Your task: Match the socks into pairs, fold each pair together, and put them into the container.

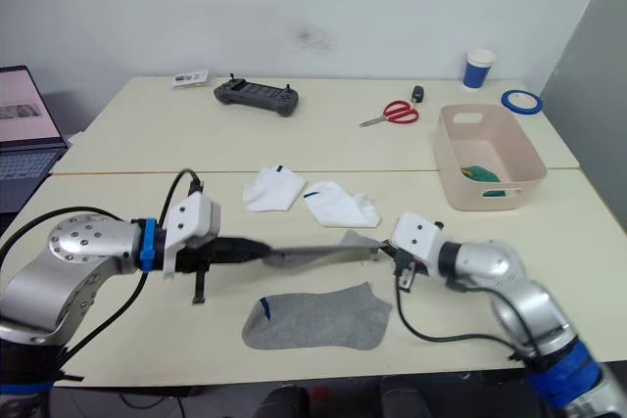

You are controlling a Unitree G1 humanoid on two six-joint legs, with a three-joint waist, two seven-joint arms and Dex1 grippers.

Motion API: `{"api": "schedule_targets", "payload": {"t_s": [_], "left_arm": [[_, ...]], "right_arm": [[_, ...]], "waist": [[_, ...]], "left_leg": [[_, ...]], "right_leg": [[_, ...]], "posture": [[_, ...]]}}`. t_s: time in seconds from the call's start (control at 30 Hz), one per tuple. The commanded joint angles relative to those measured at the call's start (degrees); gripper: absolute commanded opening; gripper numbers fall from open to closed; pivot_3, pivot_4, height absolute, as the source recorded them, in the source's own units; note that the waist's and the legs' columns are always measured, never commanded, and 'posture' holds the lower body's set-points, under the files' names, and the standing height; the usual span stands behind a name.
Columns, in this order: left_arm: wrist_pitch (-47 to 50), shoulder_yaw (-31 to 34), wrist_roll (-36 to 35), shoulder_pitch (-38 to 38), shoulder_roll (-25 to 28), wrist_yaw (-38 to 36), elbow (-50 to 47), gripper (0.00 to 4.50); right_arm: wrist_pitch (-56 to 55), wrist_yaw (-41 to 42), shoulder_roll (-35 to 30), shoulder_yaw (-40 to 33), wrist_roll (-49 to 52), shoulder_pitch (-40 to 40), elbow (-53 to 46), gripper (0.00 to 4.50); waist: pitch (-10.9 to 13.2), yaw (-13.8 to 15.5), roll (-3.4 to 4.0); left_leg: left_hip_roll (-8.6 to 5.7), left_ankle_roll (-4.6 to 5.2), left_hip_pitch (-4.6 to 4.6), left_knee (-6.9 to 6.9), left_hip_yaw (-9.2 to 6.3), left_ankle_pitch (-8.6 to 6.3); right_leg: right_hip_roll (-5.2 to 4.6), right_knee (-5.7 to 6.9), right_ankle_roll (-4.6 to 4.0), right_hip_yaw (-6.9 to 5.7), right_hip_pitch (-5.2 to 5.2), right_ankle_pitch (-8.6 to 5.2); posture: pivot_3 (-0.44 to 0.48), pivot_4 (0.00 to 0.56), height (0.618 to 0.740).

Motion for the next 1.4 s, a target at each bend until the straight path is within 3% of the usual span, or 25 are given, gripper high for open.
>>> {"api": "schedule_targets", "payload": {"t_s": [0.03, 0.23, 0.37, 0.53, 0.63, 0.83, 1.0, 1.23, 1.4], "left_arm": [[3.7, 3.5, -4.6, 0.8, 2.9, -2.9, -2.7, 0.0], [12.6, 2.5, -10.2, -0.3, 3.2, -2.8, -0.8, 0.0], [13.4, -2.0, -8.0, -2.3, 1.7, -3.0, 3.3, 0.0], [13.2, -9.4, -2.9, -11.1, -5.5, -2.4, 16.5, 0.0], [11.9, -10.8, -0.2, -16.2, -7.6, -3.2, 23.0, 0.0], [6.2, -13.6, 6.5, -22.5, -9.8, -5.4, 34.0, 0.0], [3.3, -13.9, 9.9, -25.2, -12.6, -5.7, 39.2, 0.0], [-0.5, -11.8, 11.9, -27.7, -16.4, -3.1, 44.0, 0.0], [-6.5, -11.3, 14.6, -27.8, -15.6, -2.6, 44.5, 1.24]], "right_arm": [[-0.7, 10.4, -5.1, -2.6, 5.9, -2.6, -1.7, 0.04], [5.2, 19.6, -10.2, 1.6, 9.0, -7.7, 1.6, 0.04], [4.4, 19.8, -7.5, 6.3, 5.2, -11.9, 8.3, 0.04], [-2.4, 18.4, 0.1, 12.9, -3.3, -19.7, 23.9, 0.04], [-12.3, 16.3, 2.5, 14.0, -9.2, -24.3, 32.6, 0.69], [-26.5, 14.6, 1.6, 13.3, -16.3, -27.9, 41.4, 2.72], [-23.6, 15.1, 0.2, 7.6, -12.4, -24.6, 37.3, 4.49], [-16.0, 13.2, -0.9, 0.6, -8.5, -16.8, 27.2, 4.49], [-8.6, 10.4, -0.2, -3.1, -5.4, -10.4, 17.3, 4.5]], "waist": [[0.0, 0.1, 0.0], [0.0, 0.0, 0.01], [0.0, -0.3, 0.01], [0.0, -0.3, 0.01], [0.0, -0.3, 0.01], [0.0, -0.2, 0.02], [0.0, 0.1, 0.02], [0.0, 0.2, 0.02], [0.0, -0.1, 0.02]], "left_leg": [[0.0, 0.0, 0.0, -0.01, -0.02, 0.0], [-0.02, 0.0, 0.01, 0.04, 0.03, 0.0], [-0.03, 0.0, 0.06, 0.07, 0.04, 0.0], [-0.06, 0.0, 0.01, 0.13, 0.04, 0.01], [-0.06, 0.01, -0.05, 0.16, 0.04, 0.01], [-0.05, 0.02, -0.07, 0.13, 0.02, 0.0], [-0.05, 0.05, -0.09, 0.1, 0.02, -0.03], [-0.08, 0.05, -0.05, 0.14, 0.01, -0.02], [-0.07, 0.05, 0.0, 0.22, -0.01, -0.02]], "right_leg": [[0.0, 0.0, -0.01, -0.03, 0.0, -0.01], [-0.02, 0.02, -0.01, 0.02, 0.02, 0.0], [-0.02, 0.1, -0.01, 0.03, 0.02, 0.0], [0.01, 0.14, 0.0, 0.02, -0.02, 0.01], [0.02, 0.14, -0.01, 0.02, -0.07, 0.01], [0.02, 0.16, -0.27, 0.0, -0.09, 0.15], [0.0, 0.13, -0.28, 0.0, -0.1, 0.13], [-0.02, 0.31, -0.28, 0.0, -0.08, 0.12], [-0.01, 0.5, -0.24, 0.02, -0.07, 0.1]], "posture": [[0.0, 0.15, 0.74], [0.0, 0.15, 0.74], [0.0, 0.15, 0.74], [0.0, 0.15, 0.74], [0.0, 0.15, 0.74], [0.0, 0.15, 0.74], [0.0, 0.15, 0.74], [0.0, 0.15, 0.74], [0.0, 0.15, 0.74]]}}
